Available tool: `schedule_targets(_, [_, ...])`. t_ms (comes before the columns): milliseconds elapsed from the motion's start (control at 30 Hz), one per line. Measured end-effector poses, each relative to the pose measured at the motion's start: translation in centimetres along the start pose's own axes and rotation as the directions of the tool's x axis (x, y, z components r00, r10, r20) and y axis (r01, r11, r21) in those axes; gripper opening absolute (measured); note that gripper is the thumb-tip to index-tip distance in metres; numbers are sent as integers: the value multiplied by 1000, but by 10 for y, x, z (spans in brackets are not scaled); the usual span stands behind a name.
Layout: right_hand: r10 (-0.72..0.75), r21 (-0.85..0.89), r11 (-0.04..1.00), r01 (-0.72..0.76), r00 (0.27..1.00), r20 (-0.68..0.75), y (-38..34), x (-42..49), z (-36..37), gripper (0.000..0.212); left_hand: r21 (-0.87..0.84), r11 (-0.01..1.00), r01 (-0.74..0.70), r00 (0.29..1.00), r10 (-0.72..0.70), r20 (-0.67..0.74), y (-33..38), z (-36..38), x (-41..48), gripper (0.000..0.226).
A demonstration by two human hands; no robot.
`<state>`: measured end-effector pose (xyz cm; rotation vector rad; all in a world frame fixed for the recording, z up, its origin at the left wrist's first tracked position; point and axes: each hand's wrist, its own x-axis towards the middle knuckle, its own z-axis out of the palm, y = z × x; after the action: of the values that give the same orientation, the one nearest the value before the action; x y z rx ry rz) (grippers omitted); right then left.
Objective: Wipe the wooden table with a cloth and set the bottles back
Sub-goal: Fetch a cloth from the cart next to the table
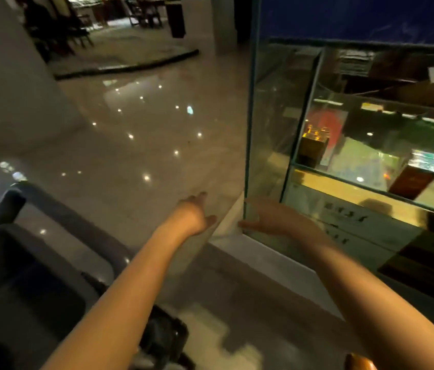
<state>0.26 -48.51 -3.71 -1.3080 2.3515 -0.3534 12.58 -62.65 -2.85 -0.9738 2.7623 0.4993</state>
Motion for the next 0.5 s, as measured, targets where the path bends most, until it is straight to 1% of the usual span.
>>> schedule_targets(67, [-22, -19, 1000, 22, 999, 24, -24, 11, 5, 76, -40, 999, 30, 998, -32, -60, -24, -9, -15, 70])
schedule_targets(167, [-69, -44, 997, 71, 996, 49, -64, 23, 10, 78, -76, 995, 60, 985, -72, -158, -60, -23, -38, 68])
schedule_targets(267, [-151, -85, 984, 155, 987, 50, -105, 32, 14, 79, -75, 988, 136, 970, -148, -193, -98, -33, -61, 71])
schedule_targets(367, [-227, -110, 966, 233, 972, 67, -146, 36, 22, 78, -119, 970, 212, 939, -236, -249, -133, -38, -86, 72])
schedule_targets(500, [-322, -119, 937, 329, 944, 79, -204, 33, 41, 75, -171, 940, 295, 880, -337, -334, -177, -40, -129, 72])
